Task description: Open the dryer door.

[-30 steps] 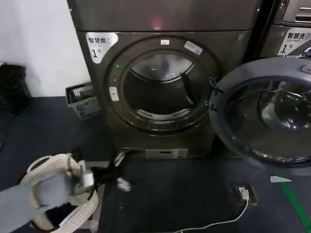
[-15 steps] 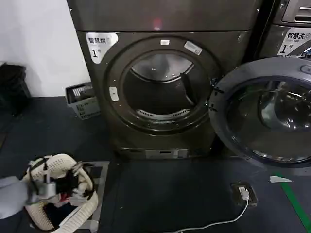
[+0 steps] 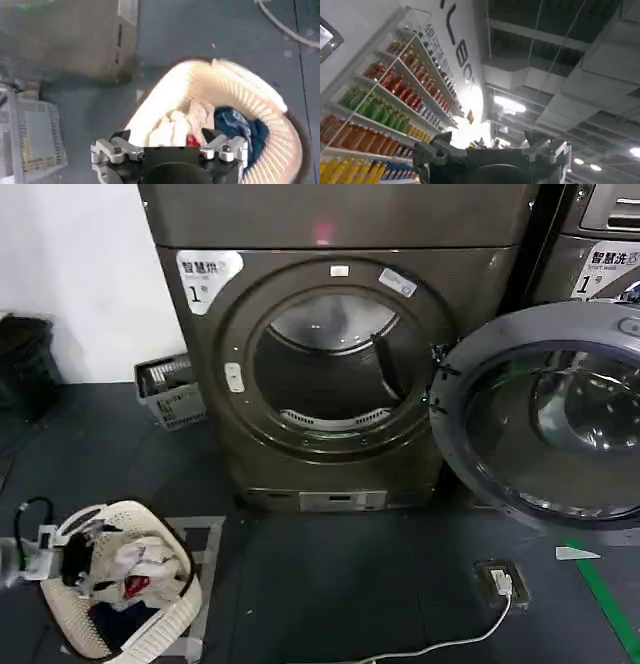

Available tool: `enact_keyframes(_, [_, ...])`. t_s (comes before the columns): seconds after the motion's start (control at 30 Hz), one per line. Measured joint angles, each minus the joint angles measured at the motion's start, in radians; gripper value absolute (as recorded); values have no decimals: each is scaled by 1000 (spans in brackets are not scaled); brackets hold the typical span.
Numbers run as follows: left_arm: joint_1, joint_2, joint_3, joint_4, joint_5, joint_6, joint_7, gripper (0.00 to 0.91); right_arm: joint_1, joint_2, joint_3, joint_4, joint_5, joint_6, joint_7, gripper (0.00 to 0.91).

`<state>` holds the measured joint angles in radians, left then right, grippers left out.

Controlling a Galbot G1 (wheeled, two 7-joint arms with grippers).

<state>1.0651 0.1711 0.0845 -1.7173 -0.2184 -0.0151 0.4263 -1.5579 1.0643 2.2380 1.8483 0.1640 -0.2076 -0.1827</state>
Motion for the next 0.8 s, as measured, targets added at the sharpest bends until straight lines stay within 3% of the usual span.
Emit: enact_keyframes(0.8, [3, 10, -17, 33, 75, -22, 108, 907, -3, 10, 14, 18, -9, 0, -13, 907])
